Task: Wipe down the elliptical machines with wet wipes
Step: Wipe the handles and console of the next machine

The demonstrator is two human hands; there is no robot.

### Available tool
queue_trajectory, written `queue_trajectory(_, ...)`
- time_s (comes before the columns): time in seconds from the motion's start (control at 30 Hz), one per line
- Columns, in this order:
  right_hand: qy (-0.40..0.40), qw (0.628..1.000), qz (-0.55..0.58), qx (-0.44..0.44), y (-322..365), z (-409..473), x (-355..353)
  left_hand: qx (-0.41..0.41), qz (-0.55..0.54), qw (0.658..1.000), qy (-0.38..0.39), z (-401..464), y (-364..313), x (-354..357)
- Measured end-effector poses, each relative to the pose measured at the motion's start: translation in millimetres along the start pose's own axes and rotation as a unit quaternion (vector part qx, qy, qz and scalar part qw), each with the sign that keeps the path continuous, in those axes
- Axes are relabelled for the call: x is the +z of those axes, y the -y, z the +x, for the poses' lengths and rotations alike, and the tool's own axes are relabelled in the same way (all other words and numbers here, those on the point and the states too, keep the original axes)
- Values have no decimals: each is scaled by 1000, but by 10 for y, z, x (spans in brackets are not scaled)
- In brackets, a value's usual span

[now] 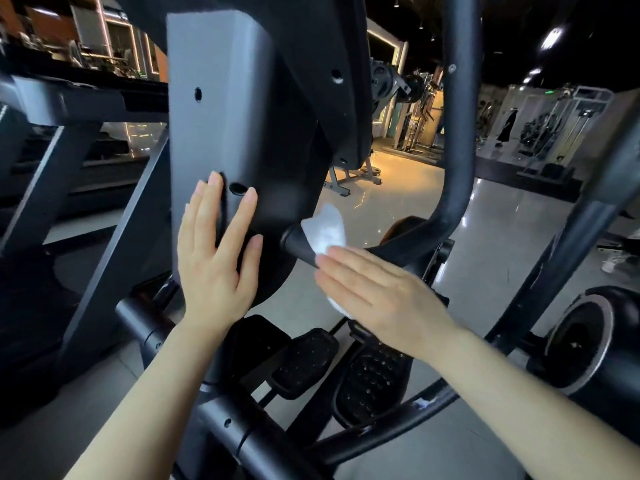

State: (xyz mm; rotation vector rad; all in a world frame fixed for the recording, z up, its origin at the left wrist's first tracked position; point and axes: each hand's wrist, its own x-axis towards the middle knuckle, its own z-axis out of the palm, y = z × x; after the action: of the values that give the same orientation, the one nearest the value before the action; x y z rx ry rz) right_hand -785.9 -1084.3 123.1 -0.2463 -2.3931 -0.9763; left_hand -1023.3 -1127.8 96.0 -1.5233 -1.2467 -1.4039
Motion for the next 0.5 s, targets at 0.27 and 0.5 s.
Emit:
queue_trajectory(0.27, -61, 986, 40, 150, -220, -434, -283, -11, 10, 1000, -10, -10, -28, 11)
queue_trajectory(0.5, -131, 973, 85, 170, 290, 687, 128, 2, 7, 1000, -8, 2, 7, 3)
